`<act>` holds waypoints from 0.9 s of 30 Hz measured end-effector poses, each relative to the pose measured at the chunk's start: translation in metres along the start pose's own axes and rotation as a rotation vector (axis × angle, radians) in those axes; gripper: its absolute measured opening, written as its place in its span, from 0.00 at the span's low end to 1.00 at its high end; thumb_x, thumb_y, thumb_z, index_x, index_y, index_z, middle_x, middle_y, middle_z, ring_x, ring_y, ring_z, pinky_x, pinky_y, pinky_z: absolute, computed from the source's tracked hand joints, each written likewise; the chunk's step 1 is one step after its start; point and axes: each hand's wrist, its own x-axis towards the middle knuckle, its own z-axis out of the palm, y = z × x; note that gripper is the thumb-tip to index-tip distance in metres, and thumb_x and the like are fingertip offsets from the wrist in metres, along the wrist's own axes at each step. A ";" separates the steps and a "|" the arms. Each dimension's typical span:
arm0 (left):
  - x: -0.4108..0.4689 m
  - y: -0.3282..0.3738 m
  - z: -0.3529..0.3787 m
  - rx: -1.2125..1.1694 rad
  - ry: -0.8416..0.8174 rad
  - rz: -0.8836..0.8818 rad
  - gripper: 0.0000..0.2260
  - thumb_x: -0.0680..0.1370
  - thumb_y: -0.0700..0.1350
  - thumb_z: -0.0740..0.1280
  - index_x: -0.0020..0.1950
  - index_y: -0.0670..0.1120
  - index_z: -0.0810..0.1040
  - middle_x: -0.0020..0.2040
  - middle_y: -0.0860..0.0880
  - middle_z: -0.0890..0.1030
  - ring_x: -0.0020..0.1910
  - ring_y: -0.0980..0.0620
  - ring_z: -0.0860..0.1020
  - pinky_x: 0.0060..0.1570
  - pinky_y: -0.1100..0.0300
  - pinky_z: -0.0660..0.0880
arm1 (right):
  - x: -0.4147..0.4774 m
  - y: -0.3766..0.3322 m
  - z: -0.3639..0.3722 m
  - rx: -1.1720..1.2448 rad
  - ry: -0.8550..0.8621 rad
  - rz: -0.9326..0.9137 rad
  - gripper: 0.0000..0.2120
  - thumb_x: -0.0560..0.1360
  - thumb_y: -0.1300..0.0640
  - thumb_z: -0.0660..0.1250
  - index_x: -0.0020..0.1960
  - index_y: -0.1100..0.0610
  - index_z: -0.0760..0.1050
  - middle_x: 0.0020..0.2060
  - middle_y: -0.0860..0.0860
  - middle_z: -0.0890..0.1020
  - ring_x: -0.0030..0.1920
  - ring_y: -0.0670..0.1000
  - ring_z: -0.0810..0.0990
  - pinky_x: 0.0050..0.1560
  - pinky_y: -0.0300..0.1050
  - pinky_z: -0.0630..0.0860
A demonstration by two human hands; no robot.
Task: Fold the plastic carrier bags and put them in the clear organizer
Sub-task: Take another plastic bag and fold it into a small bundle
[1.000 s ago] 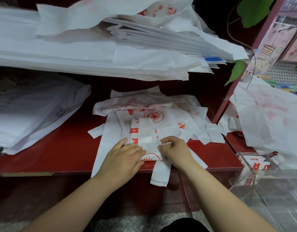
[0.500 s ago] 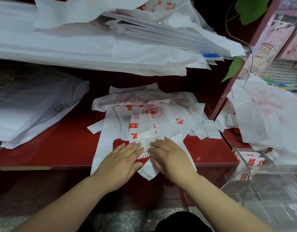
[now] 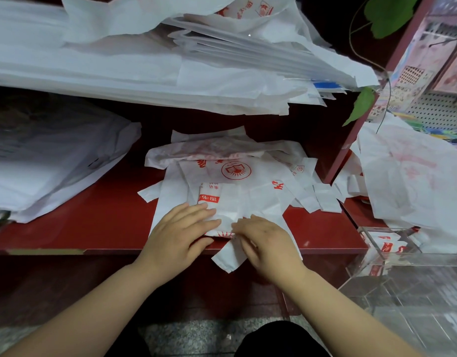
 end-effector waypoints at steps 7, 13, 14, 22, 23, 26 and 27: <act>-0.029 0.014 0.000 -0.255 -0.008 -0.081 0.16 0.80 0.58 0.51 0.53 0.53 0.75 0.48 0.52 0.83 0.55 0.58 0.74 0.66 0.72 0.56 | -0.024 -0.005 0.003 0.143 -0.129 -0.003 0.12 0.71 0.54 0.61 0.49 0.59 0.77 0.48 0.54 0.83 0.50 0.50 0.78 0.60 0.41 0.65; -0.034 0.019 -0.004 -0.336 0.027 -0.200 0.19 0.78 0.63 0.50 0.57 0.53 0.71 0.58 0.61 0.74 0.53 0.59 0.73 0.56 0.79 0.60 | -0.020 0.008 0.013 0.112 -0.253 -0.003 0.20 0.67 0.54 0.60 0.55 0.62 0.77 0.54 0.57 0.81 0.57 0.51 0.72 0.65 0.42 0.57; -0.034 0.019 -0.004 -0.350 0.029 -0.215 0.20 0.77 0.65 0.51 0.58 0.54 0.71 0.57 0.64 0.75 0.54 0.62 0.73 0.56 0.78 0.61 | -0.019 0.008 0.015 0.109 -0.248 0.003 0.20 0.67 0.54 0.60 0.53 0.62 0.79 0.52 0.57 0.82 0.55 0.52 0.74 0.63 0.41 0.59; -0.032 0.007 0.005 -0.087 -0.077 -0.221 0.22 0.68 0.60 0.61 0.55 0.50 0.80 0.56 0.51 0.80 0.59 0.55 0.68 0.61 0.59 0.66 | -0.005 0.007 0.012 0.229 -0.196 0.105 0.19 0.64 0.53 0.59 0.47 0.61 0.82 0.46 0.52 0.84 0.50 0.48 0.76 0.52 0.35 0.73; -0.031 0.008 0.007 -0.084 -0.067 -0.239 0.21 0.68 0.60 0.60 0.51 0.49 0.82 0.53 0.50 0.82 0.59 0.54 0.69 0.59 0.56 0.69 | -0.003 0.006 0.010 0.290 -0.205 0.175 0.20 0.65 0.52 0.60 0.49 0.61 0.81 0.47 0.51 0.83 0.52 0.47 0.76 0.52 0.32 0.71; -0.024 0.013 0.003 -0.243 0.025 -0.376 0.17 0.69 0.60 0.59 0.47 0.56 0.83 0.51 0.57 0.81 0.60 0.59 0.67 0.59 0.56 0.63 | 0.002 0.004 0.004 0.452 -0.268 0.394 0.10 0.71 0.59 0.67 0.51 0.61 0.80 0.46 0.50 0.83 0.49 0.49 0.79 0.49 0.35 0.72; -0.021 0.015 0.000 -0.325 0.025 -0.434 0.16 0.69 0.61 0.58 0.48 0.61 0.81 0.52 0.61 0.78 0.59 0.63 0.67 0.61 0.59 0.61 | 0.006 0.003 0.003 0.497 -0.255 0.469 0.06 0.72 0.61 0.67 0.49 0.60 0.79 0.44 0.52 0.82 0.47 0.50 0.79 0.48 0.38 0.72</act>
